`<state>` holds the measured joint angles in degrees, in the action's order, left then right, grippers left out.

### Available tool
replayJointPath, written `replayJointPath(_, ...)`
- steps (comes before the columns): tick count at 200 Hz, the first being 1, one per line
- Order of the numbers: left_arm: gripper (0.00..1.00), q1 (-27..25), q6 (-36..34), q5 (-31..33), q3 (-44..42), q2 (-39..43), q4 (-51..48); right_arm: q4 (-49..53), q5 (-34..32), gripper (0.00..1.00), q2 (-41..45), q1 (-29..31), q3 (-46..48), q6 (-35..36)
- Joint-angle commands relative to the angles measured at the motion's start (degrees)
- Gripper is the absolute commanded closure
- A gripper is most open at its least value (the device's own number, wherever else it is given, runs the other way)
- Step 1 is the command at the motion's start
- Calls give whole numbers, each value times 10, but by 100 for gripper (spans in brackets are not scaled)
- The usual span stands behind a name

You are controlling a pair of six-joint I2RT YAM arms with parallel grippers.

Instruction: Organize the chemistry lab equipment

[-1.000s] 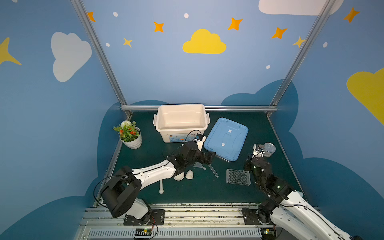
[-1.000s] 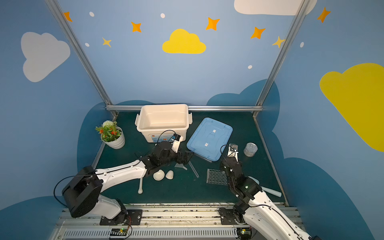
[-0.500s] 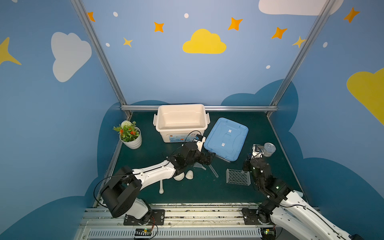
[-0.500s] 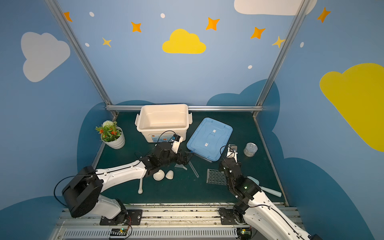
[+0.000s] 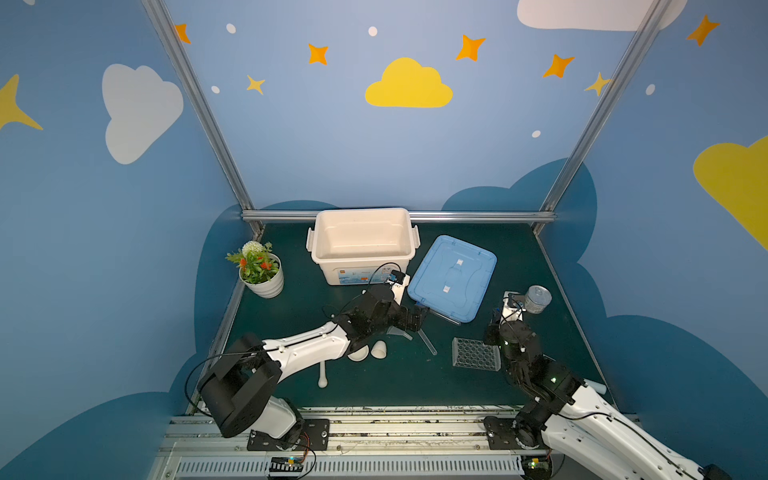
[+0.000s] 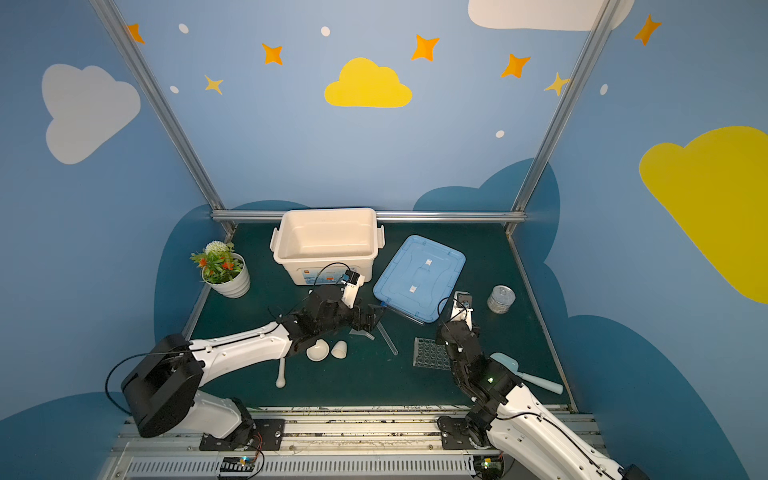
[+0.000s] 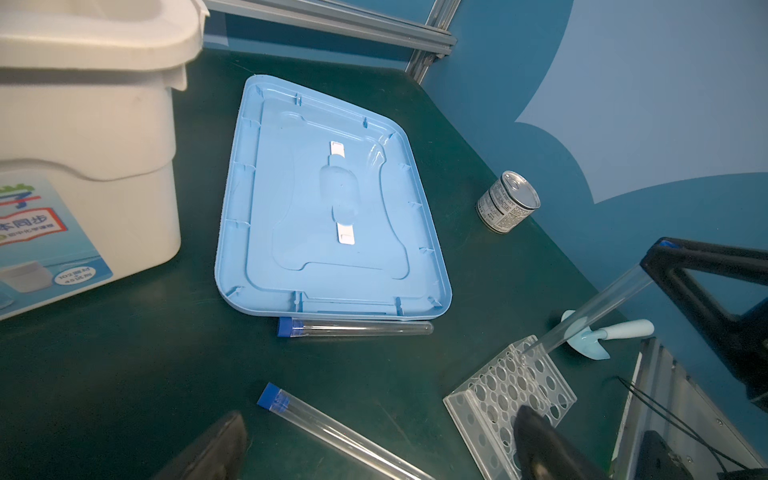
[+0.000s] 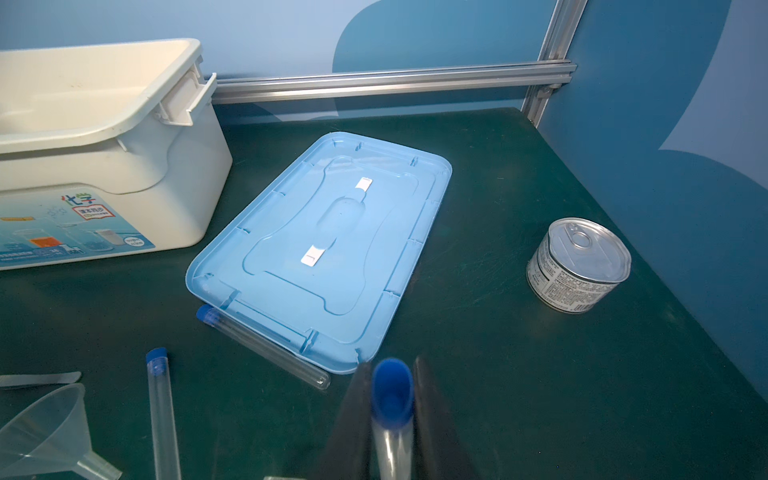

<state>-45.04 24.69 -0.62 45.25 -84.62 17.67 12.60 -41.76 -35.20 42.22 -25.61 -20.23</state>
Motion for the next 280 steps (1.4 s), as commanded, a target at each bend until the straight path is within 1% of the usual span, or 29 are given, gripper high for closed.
replayJointPath(1, 0, -1, -1, -1, -4, 11, 7, 23, -15, 98, 13, 4, 4, 1)
replayJointPath(56, 0, -1, 1, -3, -4, 12, 9, 25, -23, 98, 17, 7, 9, 1)
replayJointPath(105, 0, -1, 4, -7, -2, 8, 14, -10, -29, 98, 17, 7, 19, 17)
replayJointPath(173, 0, -1, 4, -7, -2, 7, 14, -17, -31, 98, 9, 8, 24, 6)
replayJointPath(209, 0, -2, 5, -7, -2, 7, 14, -7, -29, 98, 17, 16, 33, -9)
replayJointPath(234, 0, -2, 6, -8, -3, 6, 15, -16, -35, 98, 31, 27, 45, -6)
replayJointPath(263, 0, -2, 7, -9, -3, 4, 16, 10, -39, 97, 41, 35, 37, -5)
replayJointPath(280, 0, -3, 8, -10, -3, 3, 18, 35, -39, 95, 47, 38, 32, -18)
